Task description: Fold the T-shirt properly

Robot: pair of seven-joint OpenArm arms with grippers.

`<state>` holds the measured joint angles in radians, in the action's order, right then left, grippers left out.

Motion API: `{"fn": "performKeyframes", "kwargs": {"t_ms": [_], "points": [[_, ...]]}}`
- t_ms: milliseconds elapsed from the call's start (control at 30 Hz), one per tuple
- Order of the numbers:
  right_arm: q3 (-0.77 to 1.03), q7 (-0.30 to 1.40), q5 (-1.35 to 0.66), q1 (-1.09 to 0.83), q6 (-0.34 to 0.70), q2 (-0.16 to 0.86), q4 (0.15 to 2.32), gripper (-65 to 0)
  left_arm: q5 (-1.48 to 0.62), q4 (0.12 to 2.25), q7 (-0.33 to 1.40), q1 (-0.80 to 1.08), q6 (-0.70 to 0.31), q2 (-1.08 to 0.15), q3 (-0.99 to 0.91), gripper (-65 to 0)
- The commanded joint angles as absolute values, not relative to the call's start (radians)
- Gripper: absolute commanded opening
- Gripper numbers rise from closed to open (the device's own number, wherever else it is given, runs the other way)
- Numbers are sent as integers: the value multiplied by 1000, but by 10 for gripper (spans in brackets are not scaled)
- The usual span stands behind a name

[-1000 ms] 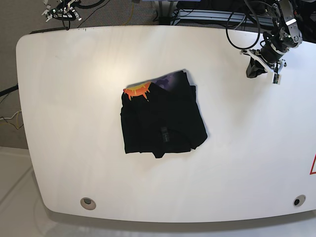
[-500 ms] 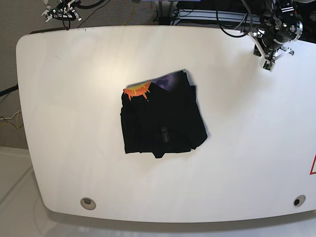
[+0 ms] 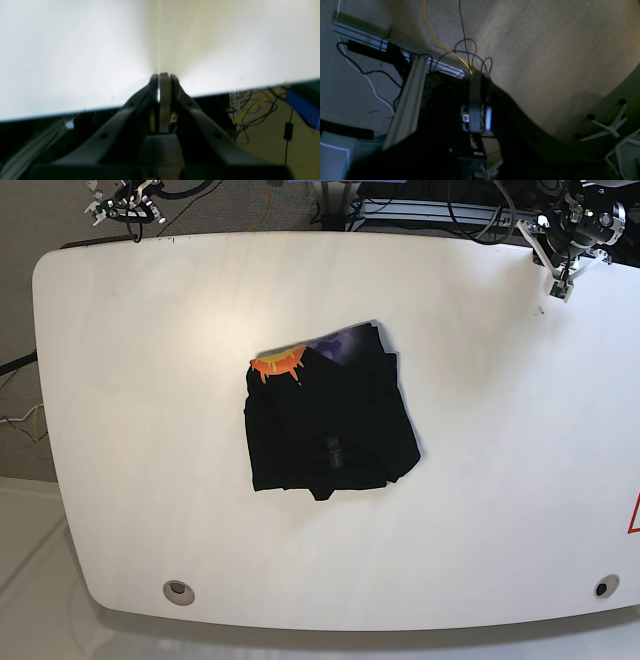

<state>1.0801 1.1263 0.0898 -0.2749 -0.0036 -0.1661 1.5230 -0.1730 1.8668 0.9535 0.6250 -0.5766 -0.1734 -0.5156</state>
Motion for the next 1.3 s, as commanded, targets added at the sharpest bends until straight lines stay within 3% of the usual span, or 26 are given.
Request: {"fn": "performKeyframes", "kwargs": {"t_ms": [0,633,900,1267], "points": [[1082,1121,94,-277,-7,-157,1535,-650,-147,1865,1017,676,-581,-177,-526,-650],[1046,1122,94,-274,-7,-157,1457,-650,-142,1860,1010,835,-581,-185,-527,-650],[1046,1116,94,-262,-7,-157,1392,-650,-39,1844,983,848,-581,-177,-487,-650],[1033,1086,97,-246,-7,-157,1303,-650,5,1615,906,834,-573,-183,-369,-650]]}}
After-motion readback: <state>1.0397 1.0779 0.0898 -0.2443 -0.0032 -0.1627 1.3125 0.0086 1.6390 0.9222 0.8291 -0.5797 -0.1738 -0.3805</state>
